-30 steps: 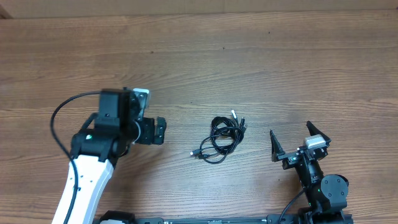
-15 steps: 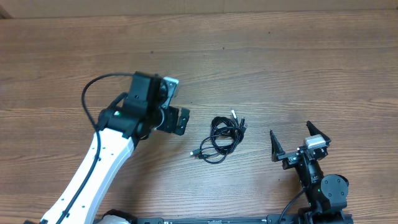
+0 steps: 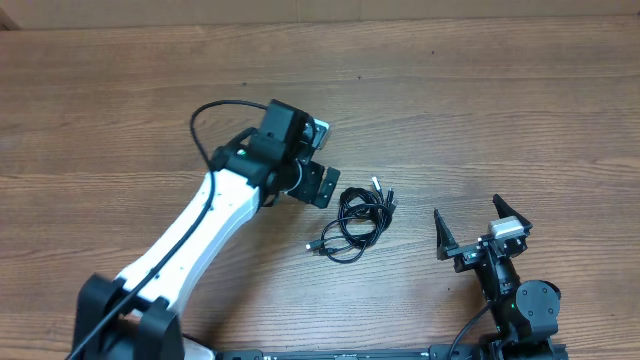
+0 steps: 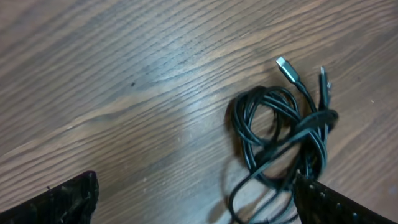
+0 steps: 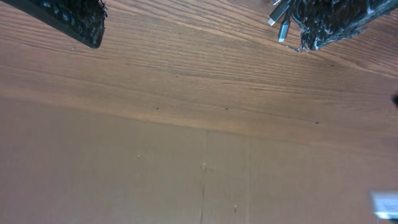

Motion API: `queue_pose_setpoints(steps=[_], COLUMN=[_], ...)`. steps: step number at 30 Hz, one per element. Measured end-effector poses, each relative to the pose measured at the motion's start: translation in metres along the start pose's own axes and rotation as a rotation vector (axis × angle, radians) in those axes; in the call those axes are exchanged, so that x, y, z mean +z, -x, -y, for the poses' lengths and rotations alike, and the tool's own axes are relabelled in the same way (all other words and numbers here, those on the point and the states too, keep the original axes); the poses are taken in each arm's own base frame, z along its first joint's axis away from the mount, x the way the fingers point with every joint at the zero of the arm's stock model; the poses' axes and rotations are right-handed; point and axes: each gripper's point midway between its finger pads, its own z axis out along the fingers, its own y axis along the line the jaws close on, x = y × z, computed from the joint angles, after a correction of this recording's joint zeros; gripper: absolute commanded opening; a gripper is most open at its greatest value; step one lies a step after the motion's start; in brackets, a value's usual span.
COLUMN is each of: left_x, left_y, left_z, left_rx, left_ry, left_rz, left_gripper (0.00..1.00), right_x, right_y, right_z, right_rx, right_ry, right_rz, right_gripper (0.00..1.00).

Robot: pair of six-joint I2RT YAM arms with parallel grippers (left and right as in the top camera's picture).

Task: Untangle cables
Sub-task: 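Reach the left gripper forward and lower it onto the cable bundle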

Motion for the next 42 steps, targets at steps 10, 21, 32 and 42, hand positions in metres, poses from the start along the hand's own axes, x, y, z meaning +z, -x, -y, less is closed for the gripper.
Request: queue_pose_setpoints(steps=[10, 21, 32, 42], left_x=[0.035, 0.060, 0.090, 0.107], left_y=[0.003, 0.008, -0.017, -0.022], left_z=[0.023, 0.023, 0.034, 0.024], left_rx=[-0.014, -0.099, -0.064, -0.086], left_ry=[-0.029, -0.022, 0.044, 0.092], left_rz=[-0.012, -0.005, -0.092, -0.108], left_gripper=[0.94, 0.89, 0.78, 0.68], right_x=[0.000, 0.000, 0.000, 0.000], right_y=[0.000, 0.000, 0.000, 0.000], right_z=[0.000, 0.000, 0.000, 0.000], right_rx=[0.000, 0.000, 0.000, 0.000], right_ry=[0.001, 0.001, 0.001, 0.001], right_rz=[0.000, 0.000, 0.000, 0.000], right_gripper=[1.00, 1.00, 1.00, 1.00])
